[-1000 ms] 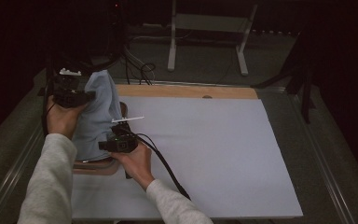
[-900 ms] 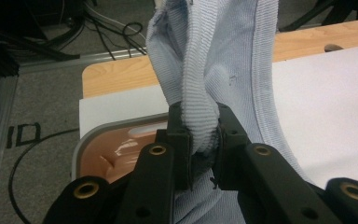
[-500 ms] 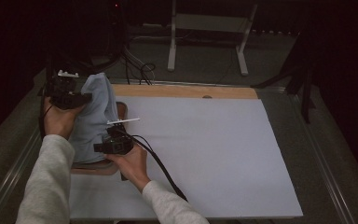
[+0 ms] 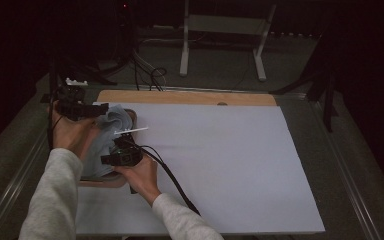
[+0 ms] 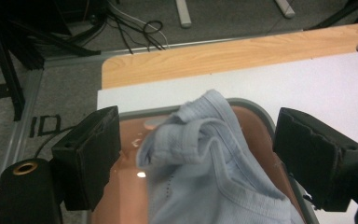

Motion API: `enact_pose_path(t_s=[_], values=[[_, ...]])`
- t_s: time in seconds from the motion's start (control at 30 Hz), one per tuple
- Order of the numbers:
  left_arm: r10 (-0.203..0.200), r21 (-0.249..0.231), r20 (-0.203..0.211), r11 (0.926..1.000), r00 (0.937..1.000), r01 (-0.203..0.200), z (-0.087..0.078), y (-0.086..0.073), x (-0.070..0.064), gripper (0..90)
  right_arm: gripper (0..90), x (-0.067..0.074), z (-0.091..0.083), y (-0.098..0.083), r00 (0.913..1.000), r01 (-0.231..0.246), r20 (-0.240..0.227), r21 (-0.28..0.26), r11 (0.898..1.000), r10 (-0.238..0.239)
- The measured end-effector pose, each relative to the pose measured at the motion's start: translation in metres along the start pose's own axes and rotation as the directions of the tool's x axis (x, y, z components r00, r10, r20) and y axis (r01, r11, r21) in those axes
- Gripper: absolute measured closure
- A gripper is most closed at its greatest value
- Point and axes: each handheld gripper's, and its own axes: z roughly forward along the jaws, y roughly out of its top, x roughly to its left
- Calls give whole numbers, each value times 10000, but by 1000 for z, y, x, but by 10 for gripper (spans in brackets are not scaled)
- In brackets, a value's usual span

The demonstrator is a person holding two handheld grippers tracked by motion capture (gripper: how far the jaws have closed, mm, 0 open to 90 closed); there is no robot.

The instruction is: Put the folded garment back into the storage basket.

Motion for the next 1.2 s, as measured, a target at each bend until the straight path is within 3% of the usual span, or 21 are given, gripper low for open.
enact_pose_path(t_s=[0.4, 0.7, 0.87, 0.97, 1.03, 1.07, 1.1, 1.2], values=[[-254, 189, 731, 9995, 9970, 241, 5, -26, 3, 185, 794, -3, 0, -1, 10000, 40, 67, -72, 10000, -39], [-187, 330, 1210, 9993, 9925, 148, 5, -39, 2, 243, 793, -3, 1, -2, 9999, 30, 100, -91, 10000, -29], [-51, 726, 1758, 9973, 9844, -78, 12, -48, -1, 439, 792, -3, 1, -2, 9999, 69, 111, -128, 9999, -68], [-151, 975, 2311, 9952, 9728, -77, 17, -54, -1, 643, 792, -3, 0, -1, 9999, 57, 122, -177, 9998, -55], [-208, 1183, 2748, 9929, 9613, -124, 22, -58, -4, 767, 791, -3, 0, -1, 9999, 52, 114, -197, 9998, -50], [-208, 1183, 2748, 9929, 9613, -124, 22, -58, -4, 813, 791, -3, 0, -1, 9999, 52, 114, -197, 9998, -50], [-115, 1449, 2985, 9889, 9543, -335, 26, -61, -7, 850, 791, -4, 0, 0, 9999, 53, 122, -222, 9997, -50], [-19, 1764, 3085, 9828, 9512, -553, 32, -64, -12, 900, 791, -3, 0, 0, 9999, 65, 160, -247, 9997, -61]])
